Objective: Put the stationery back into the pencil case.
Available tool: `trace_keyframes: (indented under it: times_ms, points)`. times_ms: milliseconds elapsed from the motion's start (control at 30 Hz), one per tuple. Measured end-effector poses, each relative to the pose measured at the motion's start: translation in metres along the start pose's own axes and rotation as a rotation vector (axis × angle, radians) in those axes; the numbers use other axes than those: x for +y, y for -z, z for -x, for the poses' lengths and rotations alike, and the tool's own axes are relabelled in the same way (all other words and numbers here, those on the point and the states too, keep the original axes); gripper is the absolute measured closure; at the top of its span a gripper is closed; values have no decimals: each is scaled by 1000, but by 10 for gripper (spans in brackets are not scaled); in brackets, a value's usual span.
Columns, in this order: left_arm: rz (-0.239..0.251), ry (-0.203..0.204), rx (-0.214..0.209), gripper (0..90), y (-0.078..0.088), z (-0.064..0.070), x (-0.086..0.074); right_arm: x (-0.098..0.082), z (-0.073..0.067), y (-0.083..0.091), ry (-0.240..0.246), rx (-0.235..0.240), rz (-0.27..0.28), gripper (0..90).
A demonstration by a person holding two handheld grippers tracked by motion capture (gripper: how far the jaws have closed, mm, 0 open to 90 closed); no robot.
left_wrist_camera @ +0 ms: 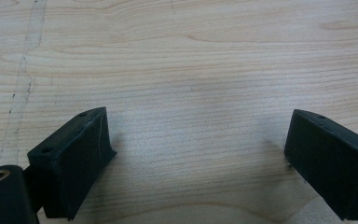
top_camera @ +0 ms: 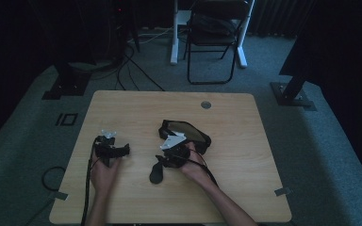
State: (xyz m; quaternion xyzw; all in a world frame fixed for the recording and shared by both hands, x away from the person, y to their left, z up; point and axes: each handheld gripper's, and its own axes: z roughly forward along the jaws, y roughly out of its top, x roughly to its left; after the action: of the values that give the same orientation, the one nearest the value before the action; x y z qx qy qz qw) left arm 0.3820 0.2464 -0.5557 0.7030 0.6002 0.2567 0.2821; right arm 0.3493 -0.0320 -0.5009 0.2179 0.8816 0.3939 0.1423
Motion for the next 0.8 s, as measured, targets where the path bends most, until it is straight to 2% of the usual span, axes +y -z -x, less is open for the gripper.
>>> trace_keyframes:
  times_ms: [333, 533, 800]
  points:
    - [-1, 0, 0, 72, 0, 0, 0, -3, -12, -15, 9, 17, -33, 549]
    - [-1, 0, -1, 72, 0, 0, 0, -4, -16, -25, 19, -1, -65, 476]
    - [0, 0, 0, 72, 0, 0, 0, -3, -24, -37, 37, -9, -95, 432]
